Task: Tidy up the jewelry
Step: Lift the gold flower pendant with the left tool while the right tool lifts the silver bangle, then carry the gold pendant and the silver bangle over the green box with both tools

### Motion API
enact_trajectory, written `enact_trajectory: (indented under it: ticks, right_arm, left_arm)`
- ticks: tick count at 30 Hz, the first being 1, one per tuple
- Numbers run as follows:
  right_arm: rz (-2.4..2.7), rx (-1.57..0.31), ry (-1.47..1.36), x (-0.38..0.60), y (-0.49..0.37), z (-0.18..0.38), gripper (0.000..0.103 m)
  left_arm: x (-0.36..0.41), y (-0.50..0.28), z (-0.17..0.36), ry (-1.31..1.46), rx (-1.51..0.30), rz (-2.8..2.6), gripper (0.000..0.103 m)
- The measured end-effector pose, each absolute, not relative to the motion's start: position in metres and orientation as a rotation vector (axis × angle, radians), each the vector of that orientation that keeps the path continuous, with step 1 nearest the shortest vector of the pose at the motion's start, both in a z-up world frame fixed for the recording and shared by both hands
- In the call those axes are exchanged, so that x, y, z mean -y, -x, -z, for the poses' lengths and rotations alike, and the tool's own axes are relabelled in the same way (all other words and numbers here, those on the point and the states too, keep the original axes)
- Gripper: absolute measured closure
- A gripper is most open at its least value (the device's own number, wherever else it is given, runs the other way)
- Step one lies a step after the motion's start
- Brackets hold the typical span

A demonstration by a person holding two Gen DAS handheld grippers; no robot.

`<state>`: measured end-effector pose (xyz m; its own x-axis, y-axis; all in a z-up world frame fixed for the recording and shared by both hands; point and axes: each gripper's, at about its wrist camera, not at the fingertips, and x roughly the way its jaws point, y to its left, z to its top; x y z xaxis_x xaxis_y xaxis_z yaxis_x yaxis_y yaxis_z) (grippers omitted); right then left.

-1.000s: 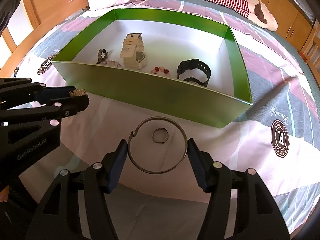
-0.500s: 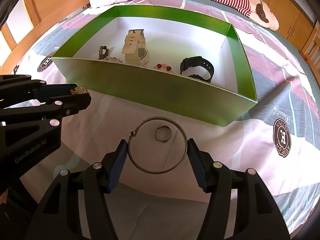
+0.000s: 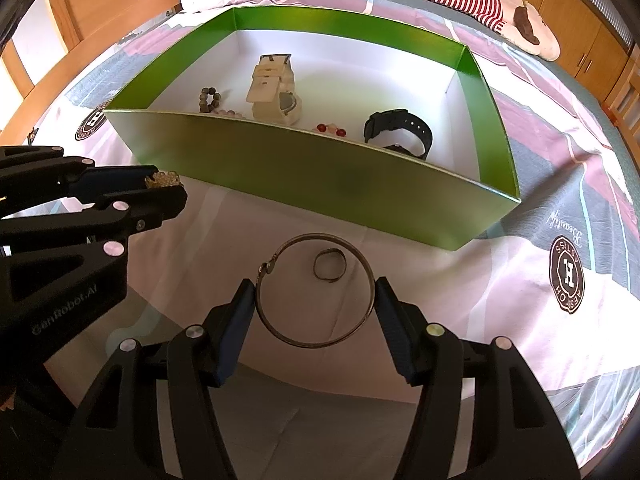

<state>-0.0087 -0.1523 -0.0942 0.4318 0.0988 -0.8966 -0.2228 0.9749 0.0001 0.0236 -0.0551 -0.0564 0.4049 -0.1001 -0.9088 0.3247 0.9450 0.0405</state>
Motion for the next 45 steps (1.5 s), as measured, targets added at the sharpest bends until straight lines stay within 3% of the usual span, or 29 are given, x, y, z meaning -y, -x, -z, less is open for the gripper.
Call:
enact_trajectory:
  ticks: [7,16,45]
  right_arm:
    - [-0.205,-1.093,0.117,0.154,0.010,0.088,0.042]
    - [-0.271,-0.974,0.038,0.169,0.020,0.042,0.042]
    - [-0.251,-0.906,0.003,0.176,0.017,0.022,0.042]
  left_arm:
    - [0.052,-0.021,0.047,-0.212,-1.096,0.275,0.082]
    - [0.024,-0.018,-0.003,-0.071,-0.917,0.290,0.082]
    - [0.019,-0.036,-0.009,-0.027,-0.919,0.227,0.082]
